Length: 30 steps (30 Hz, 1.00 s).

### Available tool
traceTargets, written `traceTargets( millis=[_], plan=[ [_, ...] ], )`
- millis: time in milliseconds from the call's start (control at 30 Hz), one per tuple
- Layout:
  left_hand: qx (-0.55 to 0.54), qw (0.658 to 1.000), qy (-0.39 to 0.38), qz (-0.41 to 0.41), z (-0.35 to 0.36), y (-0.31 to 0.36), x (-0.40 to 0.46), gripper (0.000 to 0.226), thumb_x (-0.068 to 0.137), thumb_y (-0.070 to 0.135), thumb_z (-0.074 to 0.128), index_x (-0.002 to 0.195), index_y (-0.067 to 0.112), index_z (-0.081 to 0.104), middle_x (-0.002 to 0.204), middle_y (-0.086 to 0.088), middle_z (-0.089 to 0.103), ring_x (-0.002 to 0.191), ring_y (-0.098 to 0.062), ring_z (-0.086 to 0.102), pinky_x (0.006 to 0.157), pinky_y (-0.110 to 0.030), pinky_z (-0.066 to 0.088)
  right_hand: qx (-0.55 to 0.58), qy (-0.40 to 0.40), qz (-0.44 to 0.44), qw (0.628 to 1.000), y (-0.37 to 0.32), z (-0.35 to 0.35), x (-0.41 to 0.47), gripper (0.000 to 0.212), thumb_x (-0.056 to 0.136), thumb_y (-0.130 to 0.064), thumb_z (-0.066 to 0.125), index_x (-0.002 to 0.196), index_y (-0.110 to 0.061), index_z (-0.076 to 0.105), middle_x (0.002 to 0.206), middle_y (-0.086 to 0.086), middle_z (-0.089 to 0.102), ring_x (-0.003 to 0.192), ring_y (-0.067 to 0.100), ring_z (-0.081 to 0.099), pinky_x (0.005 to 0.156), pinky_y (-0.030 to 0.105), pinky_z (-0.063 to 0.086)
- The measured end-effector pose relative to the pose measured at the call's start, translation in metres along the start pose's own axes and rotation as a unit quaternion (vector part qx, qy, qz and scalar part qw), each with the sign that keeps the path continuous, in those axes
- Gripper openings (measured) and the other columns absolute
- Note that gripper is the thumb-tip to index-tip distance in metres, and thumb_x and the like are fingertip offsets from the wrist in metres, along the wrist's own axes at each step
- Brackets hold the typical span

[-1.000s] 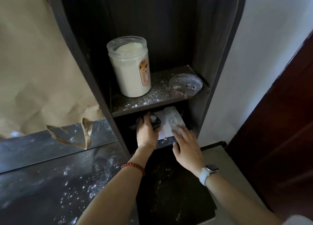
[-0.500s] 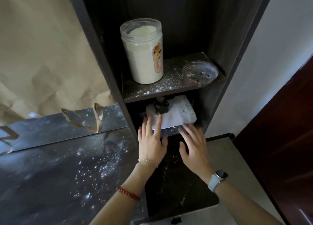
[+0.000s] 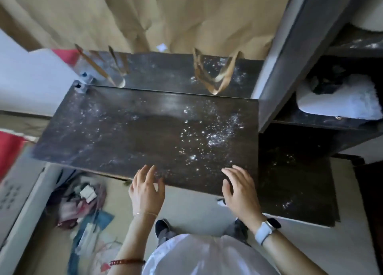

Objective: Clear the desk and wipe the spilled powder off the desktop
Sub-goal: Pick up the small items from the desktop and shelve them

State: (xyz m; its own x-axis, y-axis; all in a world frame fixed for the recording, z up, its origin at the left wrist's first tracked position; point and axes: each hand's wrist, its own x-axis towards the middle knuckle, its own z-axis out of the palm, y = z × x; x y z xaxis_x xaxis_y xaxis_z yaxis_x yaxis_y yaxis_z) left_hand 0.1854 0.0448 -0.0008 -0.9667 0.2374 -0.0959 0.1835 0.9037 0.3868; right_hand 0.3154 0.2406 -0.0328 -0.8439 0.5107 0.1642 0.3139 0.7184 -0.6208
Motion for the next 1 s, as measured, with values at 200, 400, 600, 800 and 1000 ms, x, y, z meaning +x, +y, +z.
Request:
traceTargets(
  millis=[200,400,600,800,1000],
  plan=[
    [0.025,0.995,0.033,-0.093,-0.068,-0.152,0.026,0.052,0.075,0.034,0.042,0.12,0.012,0.058,0.124,-0.013,0.057,0.116,-0.035,0.049,0.097,-0.05,0.034,-0.027,-0.054,-0.072,0.996,-0.124,0.106,0.037,0.036,0.082,-0.024,0.039,0.102,-0.008,0.065,0.103,0.006,0.067,0.106,0.026,0.053,0.093,0.039,0.035],
    [0.063,0.986,0.066,-0.143,-0.138,-0.279,0.048,0.035,0.08,0.024,0.059,0.112,0.012,0.062,0.116,-0.015,0.061,0.112,-0.039,0.051,0.094,-0.055,0.035,-0.092,-0.185,-0.13,0.97,-0.245,0.198,0.06,0.042,0.077,-0.029,0.037,0.1,-0.011,0.067,0.102,0.008,0.068,0.1,0.029,0.062,0.084,0.051,0.049],
    [0.017,0.983,0.06,-0.17,-0.148,-0.311,0.105,0.047,0.073,0.028,0.048,0.114,0.009,0.061,0.119,-0.016,0.059,0.114,-0.039,0.05,0.094,-0.054,0.036,-0.085,-0.227,-0.131,0.961,-0.283,0.233,0.11,0.042,0.079,-0.028,0.038,0.104,-0.01,0.066,0.106,0.008,0.067,0.103,0.029,0.061,0.086,0.049,0.05],
    [0.023,0.991,0.011,-0.128,-0.14,-0.291,0.217,0.05,0.09,0.029,0.049,0.137,0.015,0.039,0.142,-0.01,0.038,0.132,-0.03,0.031,0.106,-0.048,0.026,-0.042,-0.216,-0.098,0.97,-0.297,0.276,0.206,0.036,0.082,-0.015,0.053,0.115,-0.005,0.06,0.118,0.013,0.06,0.111,0.032,0.055,0.094,0.045,0.045],
    [0.067,0.989,-0.09,-0.096,-0.131,-0.285,0.307,0.068,0.092,0.046,0.038,0.147,0.026,0.002,0.156,-0.004,0.0,0.143,-0.025,-0.004,0.113,-0.045,0.01,-0.087,-0.24,-0.164,0.953,-0.343,0.325,0.337,0.047,0.089,-0.015,0.048,0.134,-0.007,0.039,0.14,0.014,0.038,0.129,0.029,0.034,0.104,0.043,0.034]
  ],
)
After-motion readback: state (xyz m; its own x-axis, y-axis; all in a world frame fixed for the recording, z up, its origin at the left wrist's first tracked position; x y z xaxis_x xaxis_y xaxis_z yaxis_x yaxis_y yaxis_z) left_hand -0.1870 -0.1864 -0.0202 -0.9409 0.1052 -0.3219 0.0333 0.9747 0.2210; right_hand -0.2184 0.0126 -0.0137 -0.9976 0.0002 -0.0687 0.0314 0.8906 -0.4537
